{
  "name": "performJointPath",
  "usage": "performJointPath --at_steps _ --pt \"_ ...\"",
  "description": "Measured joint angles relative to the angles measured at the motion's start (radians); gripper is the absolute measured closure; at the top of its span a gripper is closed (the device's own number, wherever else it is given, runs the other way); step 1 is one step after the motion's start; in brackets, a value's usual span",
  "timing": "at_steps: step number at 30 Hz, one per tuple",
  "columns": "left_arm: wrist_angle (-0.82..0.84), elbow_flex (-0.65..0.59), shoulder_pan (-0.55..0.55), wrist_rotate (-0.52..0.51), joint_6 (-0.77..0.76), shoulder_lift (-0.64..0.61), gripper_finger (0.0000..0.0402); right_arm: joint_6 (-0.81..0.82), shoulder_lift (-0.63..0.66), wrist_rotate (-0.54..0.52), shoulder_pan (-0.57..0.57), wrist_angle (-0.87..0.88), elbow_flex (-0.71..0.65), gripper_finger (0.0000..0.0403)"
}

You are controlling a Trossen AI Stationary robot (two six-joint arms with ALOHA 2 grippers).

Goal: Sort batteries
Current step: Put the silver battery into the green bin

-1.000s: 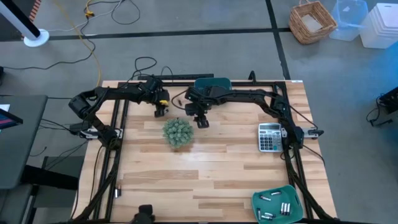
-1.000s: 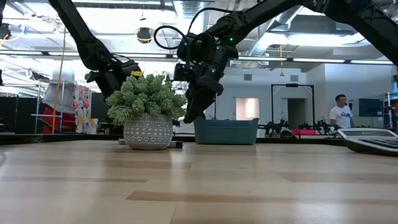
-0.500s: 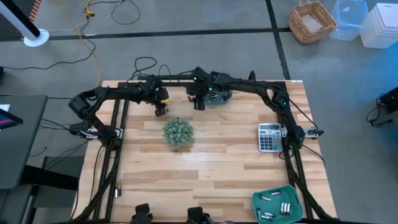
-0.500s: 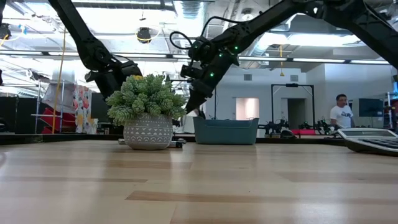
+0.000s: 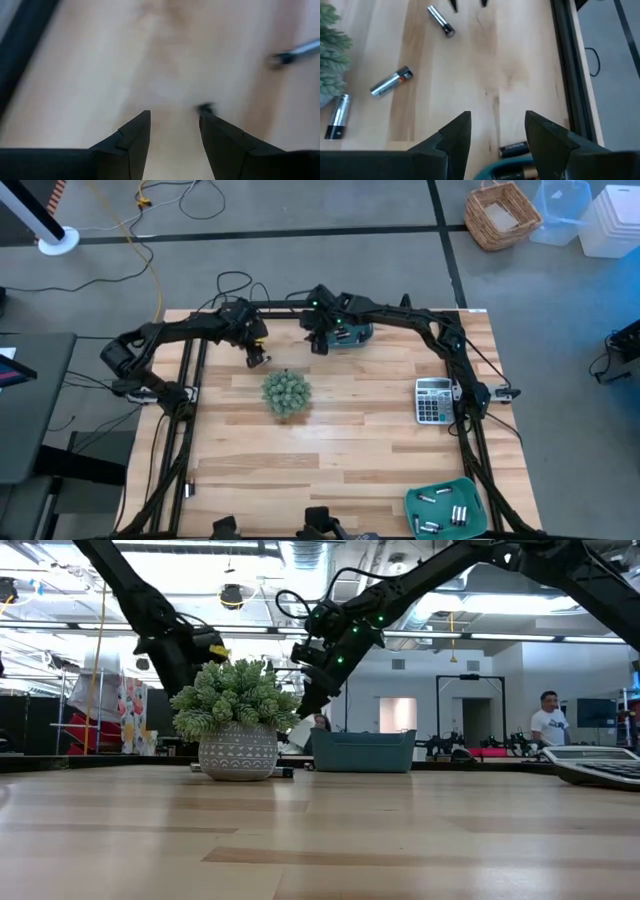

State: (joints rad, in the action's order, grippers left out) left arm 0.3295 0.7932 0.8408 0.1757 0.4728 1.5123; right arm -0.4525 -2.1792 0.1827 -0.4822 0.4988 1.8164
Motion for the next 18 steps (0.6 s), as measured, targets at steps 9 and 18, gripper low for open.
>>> performJointPath --at_steps 9,18 --pt "0.018 -0.042 -0.055 0.021 -0.055 0.011 0.0237 0.000 0.000 0.000 0.004 0.001 0.000 0.0200" --pt "-0.085 -0.112 -0.059 -0.035 -0.085 0.035 0.0237 0.000 0.000 -0.001 0.010 0.005 0.000 0.0200"
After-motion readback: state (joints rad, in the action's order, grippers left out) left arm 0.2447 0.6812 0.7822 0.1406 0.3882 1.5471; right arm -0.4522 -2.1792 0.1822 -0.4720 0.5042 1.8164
